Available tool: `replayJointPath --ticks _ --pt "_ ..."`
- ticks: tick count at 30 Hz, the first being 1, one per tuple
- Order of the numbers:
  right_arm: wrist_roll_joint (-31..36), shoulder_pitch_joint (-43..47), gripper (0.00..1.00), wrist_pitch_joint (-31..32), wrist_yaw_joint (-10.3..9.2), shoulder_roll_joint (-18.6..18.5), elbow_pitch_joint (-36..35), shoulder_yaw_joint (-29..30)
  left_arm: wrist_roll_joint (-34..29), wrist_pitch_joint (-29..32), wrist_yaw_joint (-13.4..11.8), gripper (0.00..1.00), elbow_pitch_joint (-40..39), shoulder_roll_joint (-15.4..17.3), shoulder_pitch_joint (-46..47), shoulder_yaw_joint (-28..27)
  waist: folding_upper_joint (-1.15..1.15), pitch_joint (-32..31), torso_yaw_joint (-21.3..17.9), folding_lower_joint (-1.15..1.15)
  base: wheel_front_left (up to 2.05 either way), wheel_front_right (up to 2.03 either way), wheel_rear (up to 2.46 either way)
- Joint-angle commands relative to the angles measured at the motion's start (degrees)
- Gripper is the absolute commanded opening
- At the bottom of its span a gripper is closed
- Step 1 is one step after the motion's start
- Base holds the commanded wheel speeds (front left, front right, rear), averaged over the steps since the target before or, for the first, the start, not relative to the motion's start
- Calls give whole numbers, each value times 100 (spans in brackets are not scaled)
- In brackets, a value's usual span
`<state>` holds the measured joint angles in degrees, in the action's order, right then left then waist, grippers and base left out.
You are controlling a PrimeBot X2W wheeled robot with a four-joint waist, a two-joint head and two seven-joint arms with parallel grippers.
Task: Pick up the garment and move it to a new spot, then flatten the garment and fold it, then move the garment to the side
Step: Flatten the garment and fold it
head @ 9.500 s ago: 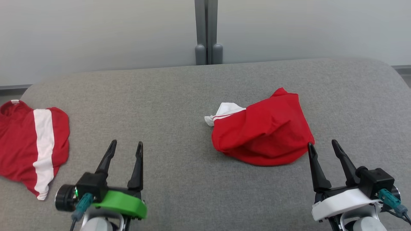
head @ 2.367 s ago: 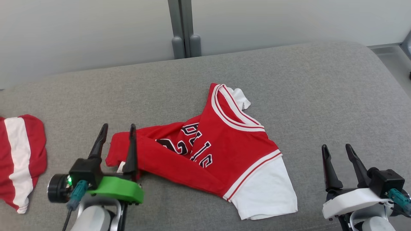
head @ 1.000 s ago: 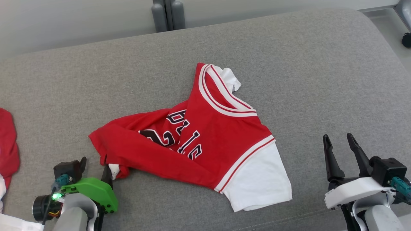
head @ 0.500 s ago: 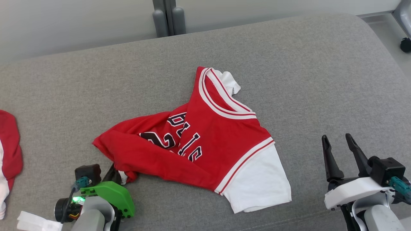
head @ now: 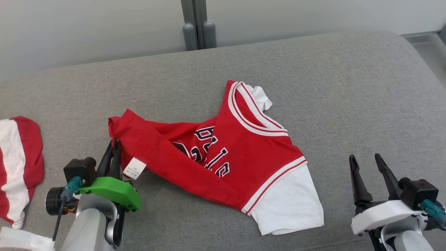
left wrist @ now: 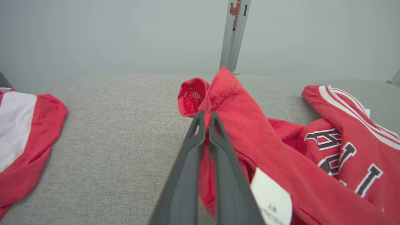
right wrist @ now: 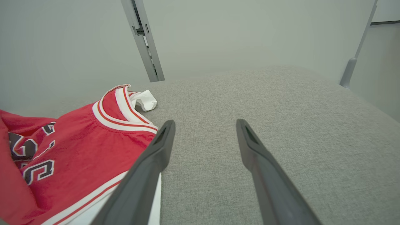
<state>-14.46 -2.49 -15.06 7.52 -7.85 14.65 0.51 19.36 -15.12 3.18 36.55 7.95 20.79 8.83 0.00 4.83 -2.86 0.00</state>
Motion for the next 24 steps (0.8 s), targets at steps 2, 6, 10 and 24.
replayJointPath --ticks 2,6,10,24 --pt "19 107 100 -16 -6 44 13 1 -85 -1 -62 0 -392 -29 -262 -16 0 -130 179 0 0 0 0" --pt "47 136 100 -16 -6 93 11 8 -86 -2 -110 0 -983 -74 -689 53 0 -193 310 0 0 0 0" --pt "40 170 100 -16 -6 122 17 13 26 82 -174 0 -1455 -132 -1174 99 0 -214 394 0 0 0 0" --pt "-30 116 100 -17 -6 84 89 0 284 174 -186 0 -1006 -374 -2004 445 0 -229 393 0 0 0 0"
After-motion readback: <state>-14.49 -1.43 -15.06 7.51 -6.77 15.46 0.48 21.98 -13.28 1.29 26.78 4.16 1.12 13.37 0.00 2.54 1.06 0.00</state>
